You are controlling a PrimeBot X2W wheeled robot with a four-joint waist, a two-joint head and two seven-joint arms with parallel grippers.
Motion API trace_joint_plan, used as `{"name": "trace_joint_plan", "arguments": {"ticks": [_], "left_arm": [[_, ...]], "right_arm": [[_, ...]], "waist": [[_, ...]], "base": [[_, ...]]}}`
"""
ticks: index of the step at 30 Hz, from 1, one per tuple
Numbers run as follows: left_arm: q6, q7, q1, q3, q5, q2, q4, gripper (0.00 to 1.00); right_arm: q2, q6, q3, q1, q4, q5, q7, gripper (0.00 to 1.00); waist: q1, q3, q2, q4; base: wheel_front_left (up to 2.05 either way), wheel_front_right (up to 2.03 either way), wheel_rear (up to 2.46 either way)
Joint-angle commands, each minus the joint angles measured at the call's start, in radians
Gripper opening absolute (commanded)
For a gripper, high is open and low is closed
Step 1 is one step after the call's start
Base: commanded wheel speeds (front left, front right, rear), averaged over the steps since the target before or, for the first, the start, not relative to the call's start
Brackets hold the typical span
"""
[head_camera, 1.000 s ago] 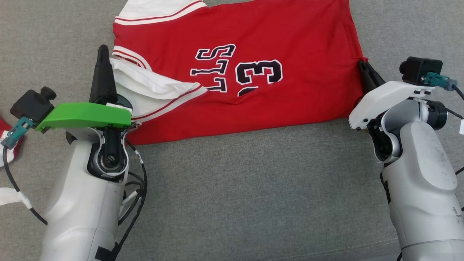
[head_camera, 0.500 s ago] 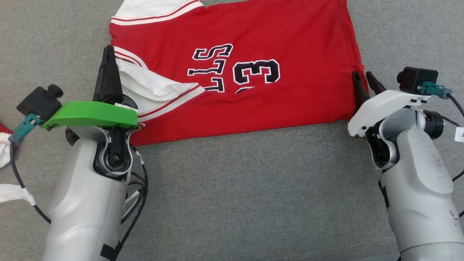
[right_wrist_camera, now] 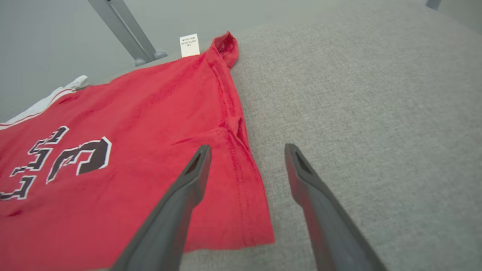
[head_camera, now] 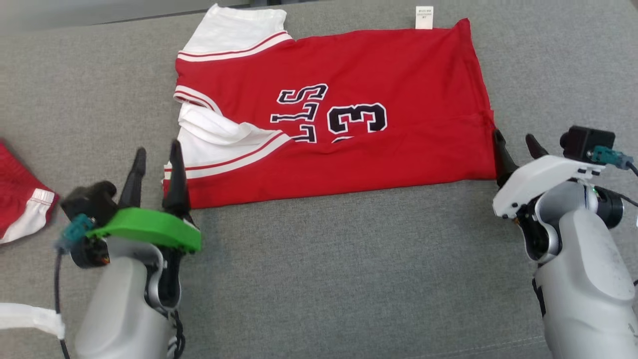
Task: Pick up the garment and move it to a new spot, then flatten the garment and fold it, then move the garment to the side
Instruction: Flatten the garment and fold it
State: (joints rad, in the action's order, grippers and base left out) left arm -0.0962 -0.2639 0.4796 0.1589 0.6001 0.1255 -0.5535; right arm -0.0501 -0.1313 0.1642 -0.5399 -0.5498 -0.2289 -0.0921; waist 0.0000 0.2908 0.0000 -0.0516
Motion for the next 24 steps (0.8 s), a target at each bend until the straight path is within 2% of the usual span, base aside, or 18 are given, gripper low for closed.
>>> {"name": "trace_joint_plan", "arguments": {"ticks": [1,6,12,17,24], "left_arm": [[0.015,0.000,-0.041,0.015,-0.037,0.004,-0.008,1.00],[0.078,0.000,-0.110,0.059,-0.144,0.007,-0.046,1.00],[0.124,0.002,-0.068,0.080,-0.182,0.003,-0.125,1.00],[0.124,0.009,-0.017,0.090,-0.183,-0.005,-0.193,1.00],[0.113,0.045,0.062,0.124,-0.201,-0.014,-0.291,1.00]], "right_arm": [[-0.001,0.001,0.011,0.026,0.018,0.015,-0.017,1.00],[-0.002,0.001,0.011,0.079,0.030,0.047,-0.111,1.00],[-0.002,0.001,0.042,0.036,-0.032,0.061,-0.166,1.00],[-0.001,0.001,0.079,-0.017,-0.109,0.068,-0.155,1.00],[0.001,0.001,0.055,-0.072,-0.224,0.086,-0.143,1.00]], "waist": [[0.0000,-0.035,0.0000,0.008],[0.0000,-0.047,0.0000,0.006],[0.0000,-0.037,0.0000,0.018],[0.0000,-0.018,0.0000,0.032],[0.0000,0.010,0.0000,0.035]], "base": [[0.00,0.00,0.00],[0.00,0.00,0.00],[0.00,0.00,0.00],[0.00,0.00,0.00],[0.00,0.00,0.00]]}}
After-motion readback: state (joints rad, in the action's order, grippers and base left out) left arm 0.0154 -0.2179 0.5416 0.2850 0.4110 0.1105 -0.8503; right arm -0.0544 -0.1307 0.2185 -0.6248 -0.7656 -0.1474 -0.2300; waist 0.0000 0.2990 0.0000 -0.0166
